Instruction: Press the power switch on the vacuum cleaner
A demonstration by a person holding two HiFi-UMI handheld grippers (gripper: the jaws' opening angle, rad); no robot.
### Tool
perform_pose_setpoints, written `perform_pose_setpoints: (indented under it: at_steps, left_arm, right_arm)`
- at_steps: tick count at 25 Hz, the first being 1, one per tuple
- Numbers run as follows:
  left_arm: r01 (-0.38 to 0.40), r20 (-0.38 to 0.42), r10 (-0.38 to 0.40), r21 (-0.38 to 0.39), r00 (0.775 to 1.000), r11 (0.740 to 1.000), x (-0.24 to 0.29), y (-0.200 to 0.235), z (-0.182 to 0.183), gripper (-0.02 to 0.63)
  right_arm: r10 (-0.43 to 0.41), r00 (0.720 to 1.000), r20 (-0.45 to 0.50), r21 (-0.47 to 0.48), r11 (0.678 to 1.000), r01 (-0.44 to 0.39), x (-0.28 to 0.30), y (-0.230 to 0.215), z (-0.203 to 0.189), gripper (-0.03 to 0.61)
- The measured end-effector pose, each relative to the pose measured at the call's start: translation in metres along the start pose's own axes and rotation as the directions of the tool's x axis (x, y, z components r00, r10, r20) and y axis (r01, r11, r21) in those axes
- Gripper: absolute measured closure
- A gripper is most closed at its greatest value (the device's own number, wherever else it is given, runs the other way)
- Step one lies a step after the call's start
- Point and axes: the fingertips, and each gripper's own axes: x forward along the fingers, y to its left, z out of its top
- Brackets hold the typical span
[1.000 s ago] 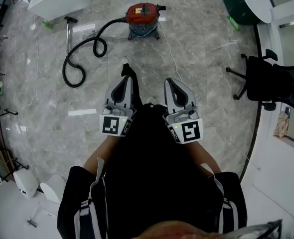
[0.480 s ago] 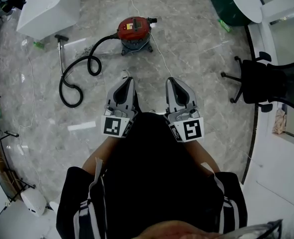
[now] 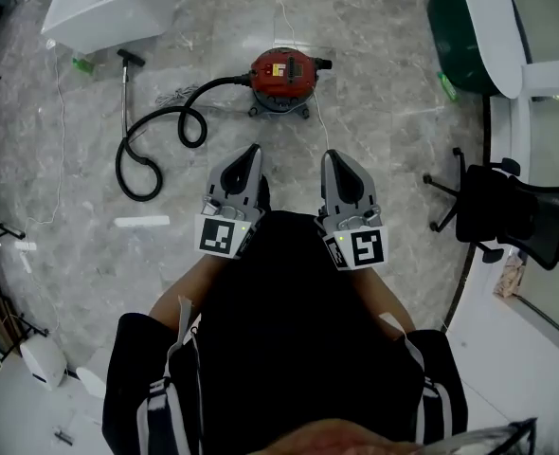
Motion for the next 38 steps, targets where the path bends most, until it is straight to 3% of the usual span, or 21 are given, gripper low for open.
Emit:
perform_pose_setpoints:
  at_steps: [8, 17, 29, 38]
  left_arm:
    - [-0.011, -0.001, 0.011, -0.014, 1.0, 1.0, 0.044, 0.085, 0.012, 0.595]
    - [-0.07, 0.019, 0.071, -0.029, 0.997, 0.997, 0.093, 0.16, 0.036, 0.595]
    - [-0.145, 0.001, 0.145, -0.015, 0.989, 0.989, 0.125, 0.163, 0.036, 0.595]
    - [-0.119, -0.006, 0.119, -0.016, 0.993, 0.993, 0.14, 0.151, 0.022, 0.595]
  right_arm:
    - [0.04, 0.998, -0.043, -0.003, 0.999, -0.04, 0.113, 0.008, 0.009, 0.563]
    - [0.019, 0.998, -0.054, 0.004, 1.0, -0.019, 0.184, -0.003, 0.013, 0.563]
    - [0.098, 0.988, -0.122, 0.041, 0.995, -0.093, 0.217, -0.032, -0.013, 0.563]
    - [0.165, 0.953, -0.253, -0.024, 0.984, -0.177, 0.253, -0.047, -0.053, 0.563]
